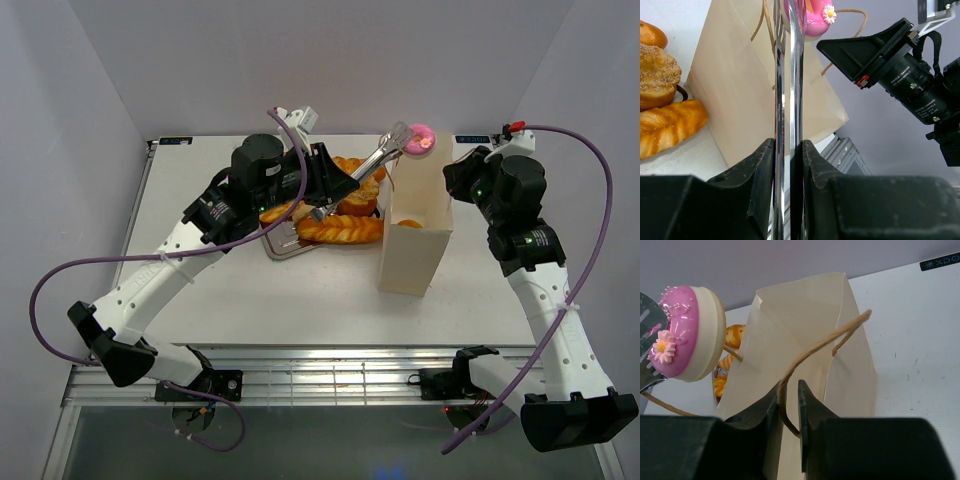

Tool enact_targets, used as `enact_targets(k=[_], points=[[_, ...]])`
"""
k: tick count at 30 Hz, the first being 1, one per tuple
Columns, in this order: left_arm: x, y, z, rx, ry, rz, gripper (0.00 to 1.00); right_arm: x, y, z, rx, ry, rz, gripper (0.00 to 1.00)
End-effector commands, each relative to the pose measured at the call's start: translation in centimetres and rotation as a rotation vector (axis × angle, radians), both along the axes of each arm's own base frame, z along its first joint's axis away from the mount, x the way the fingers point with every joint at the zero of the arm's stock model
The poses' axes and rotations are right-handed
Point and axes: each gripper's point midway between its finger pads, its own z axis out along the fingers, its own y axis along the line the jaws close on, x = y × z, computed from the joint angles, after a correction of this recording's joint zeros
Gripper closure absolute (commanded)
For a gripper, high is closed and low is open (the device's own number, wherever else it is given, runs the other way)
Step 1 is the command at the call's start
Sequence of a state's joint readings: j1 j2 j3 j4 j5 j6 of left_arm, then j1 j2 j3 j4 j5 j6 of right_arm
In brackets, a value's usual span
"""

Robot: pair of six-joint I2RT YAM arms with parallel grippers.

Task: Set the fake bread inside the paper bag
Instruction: Place the fake bread in the paper bag.

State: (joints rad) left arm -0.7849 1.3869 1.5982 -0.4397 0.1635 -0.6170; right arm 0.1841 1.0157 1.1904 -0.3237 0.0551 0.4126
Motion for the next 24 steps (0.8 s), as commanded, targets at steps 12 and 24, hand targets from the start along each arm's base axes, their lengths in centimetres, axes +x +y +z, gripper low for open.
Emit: enact_targets(k=[12,24], points=[[1.5,-1.6,0.5,0.035,0.009,-0.005,0.78,-0.6,-0.2,5.3,0.017,-0.191,-0.001,0.92],[2.2,-1.9,1.1,0.036,-0.012,0.005,0.46,-0.7,-0.3,5.0,-0.009,-0.180,0.002,0.92]])
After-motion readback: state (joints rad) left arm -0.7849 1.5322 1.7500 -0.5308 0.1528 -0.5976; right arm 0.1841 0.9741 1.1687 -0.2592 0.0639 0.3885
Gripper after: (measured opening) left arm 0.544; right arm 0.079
